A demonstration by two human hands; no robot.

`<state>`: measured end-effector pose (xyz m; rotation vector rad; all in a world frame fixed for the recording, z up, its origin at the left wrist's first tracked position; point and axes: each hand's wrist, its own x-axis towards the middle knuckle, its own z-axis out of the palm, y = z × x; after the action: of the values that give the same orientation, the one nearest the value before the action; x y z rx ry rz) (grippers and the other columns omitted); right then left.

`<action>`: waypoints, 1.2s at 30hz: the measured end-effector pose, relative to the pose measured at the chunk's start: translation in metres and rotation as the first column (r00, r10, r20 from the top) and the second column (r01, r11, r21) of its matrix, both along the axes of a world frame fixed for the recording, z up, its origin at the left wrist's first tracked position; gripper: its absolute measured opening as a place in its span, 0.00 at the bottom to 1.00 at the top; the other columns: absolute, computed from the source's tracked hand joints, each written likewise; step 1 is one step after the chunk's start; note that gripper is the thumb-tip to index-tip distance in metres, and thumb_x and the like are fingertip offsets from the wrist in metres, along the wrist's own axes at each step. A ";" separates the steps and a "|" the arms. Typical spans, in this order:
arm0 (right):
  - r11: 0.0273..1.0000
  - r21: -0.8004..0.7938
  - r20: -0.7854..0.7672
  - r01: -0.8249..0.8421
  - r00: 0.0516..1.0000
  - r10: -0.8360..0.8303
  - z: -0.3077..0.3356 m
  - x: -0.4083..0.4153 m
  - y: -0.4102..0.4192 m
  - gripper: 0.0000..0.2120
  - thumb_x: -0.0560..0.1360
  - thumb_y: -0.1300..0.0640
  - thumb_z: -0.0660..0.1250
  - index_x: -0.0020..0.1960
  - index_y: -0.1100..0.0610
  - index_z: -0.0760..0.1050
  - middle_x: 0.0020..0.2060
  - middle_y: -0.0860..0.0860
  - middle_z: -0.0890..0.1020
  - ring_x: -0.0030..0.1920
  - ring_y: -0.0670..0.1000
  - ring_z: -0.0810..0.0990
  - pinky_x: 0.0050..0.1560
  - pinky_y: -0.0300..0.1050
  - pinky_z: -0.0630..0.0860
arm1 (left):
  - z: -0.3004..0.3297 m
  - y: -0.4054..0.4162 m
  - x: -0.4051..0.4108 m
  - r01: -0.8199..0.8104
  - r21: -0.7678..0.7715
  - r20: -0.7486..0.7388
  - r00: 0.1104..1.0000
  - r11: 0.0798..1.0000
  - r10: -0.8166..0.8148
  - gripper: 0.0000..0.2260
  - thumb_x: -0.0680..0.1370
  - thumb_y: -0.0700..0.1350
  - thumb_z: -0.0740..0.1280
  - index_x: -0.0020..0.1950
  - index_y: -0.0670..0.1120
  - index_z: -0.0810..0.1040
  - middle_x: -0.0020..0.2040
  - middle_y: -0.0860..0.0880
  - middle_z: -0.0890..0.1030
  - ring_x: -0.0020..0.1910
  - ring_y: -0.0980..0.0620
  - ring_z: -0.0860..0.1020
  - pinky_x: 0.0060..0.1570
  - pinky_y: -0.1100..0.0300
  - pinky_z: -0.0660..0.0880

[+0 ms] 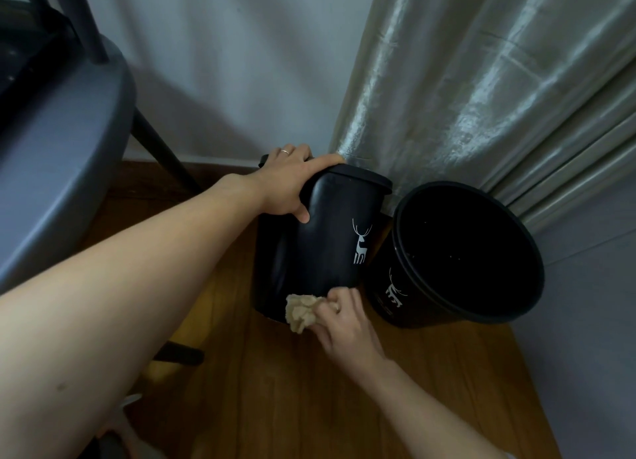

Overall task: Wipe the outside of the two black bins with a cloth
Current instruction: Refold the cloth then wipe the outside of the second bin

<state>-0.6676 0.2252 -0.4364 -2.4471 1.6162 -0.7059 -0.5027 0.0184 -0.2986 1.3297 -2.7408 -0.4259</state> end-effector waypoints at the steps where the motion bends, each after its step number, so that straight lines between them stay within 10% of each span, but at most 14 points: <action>1: 1.000 -0.008 -0.013 -0.016 1.000 0.016 0.003 -0.001 -0.004 0.09 0.76 0.51 0.65 0.48 0.56 0.70 0.49 0.52 0.68 0.48 0.54 0.71 0.35 0.49 0.79 | 0.000 0.001 0.000 -0.003 0.000 0.000 1.000 1.000 0.003 0.49 0.64 0.50 0.80 0.77 0.60 0.53 0.61 0.43 0.67 0.62 0.42 0.64 0.66 0.50 0.57; 7: 0.942 -0.010 0.245 0.336 0.914 -0.323 0.027 0.008 -0.040 0.10 0.73 0.54 0.72 0.49 0.59 0.77 0.50 0.55 0.70 0.50 0.55 0.71 0.49 0.45 0.73 | 0.000 0.000 -0.001 -0.006 -0.008 0.006 1.000 1.000 0.006 0.50 0.64 0.50 0.80 0.77 0.61 0.53 0.61 0.44 0.67 0.61 0.42 0.65 0.66 0.49 0.58; 15: 0.999 0.051 0.114 0.007 0.993 -0.013 -0.007 0.002 0.010 0.09 0.74 0.53 0.71 0.48 0.58 0.75 0.49 0.52 0.68 0.50 0.50 0.71 0.41 0.47 0.78 | -0.001 0.001 0.001 -0.001 -0.007 -0.001 1.000 1.000 0.001 0.49 0.64 0.50 0.80 0.77 0.61 0.54 0.60 0.44 0.67 0.61 0.42 0.64 0.65 0.49 0.58; 21: 0.946 0.072 0.353 0.316 0.879 -0.321 0.018 0.011 -0.027 0.15 0.72 0.46 0.67 0.49 0.58 0.75 0.49 0.50 0.70 0.49 0.52 0.74 0.52 0.41 0.72 | 0.000 0.002 0.000 -0.006 -0.017 0.011 1.000 1.000 0.007 0.49 0.64 0.51 0.80 0.77 0.60 0.53 0.61 0.43 0.67 0.61 0.42 0.65 0.65 0.49 0.58; 36: 0.960 0.022 0.315 0.279 0.909 -0.272 0.014 0.002 -0.023 0.15 0.71 0.50 0.74 0.49 0.59 0.78 0.49 0.53 0.70 0.50 0.51 0.72 0.52 0.37 0.69 | 0.001 0.002 0.001 -0.005 -0.011 0.005 1.000 1.000 0.005 0.49 0.64 0.51 0.80 0.77 0.61 0.53 0.60 0.44 0.67 0.61 0.42 0.64 0.65 0.49 0.58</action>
<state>-0.6651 0.2024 -0.4219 -2.0026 1.8402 -1.0981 -0.5021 0.0202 -0.2979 1.3364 -2.7392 -0.4070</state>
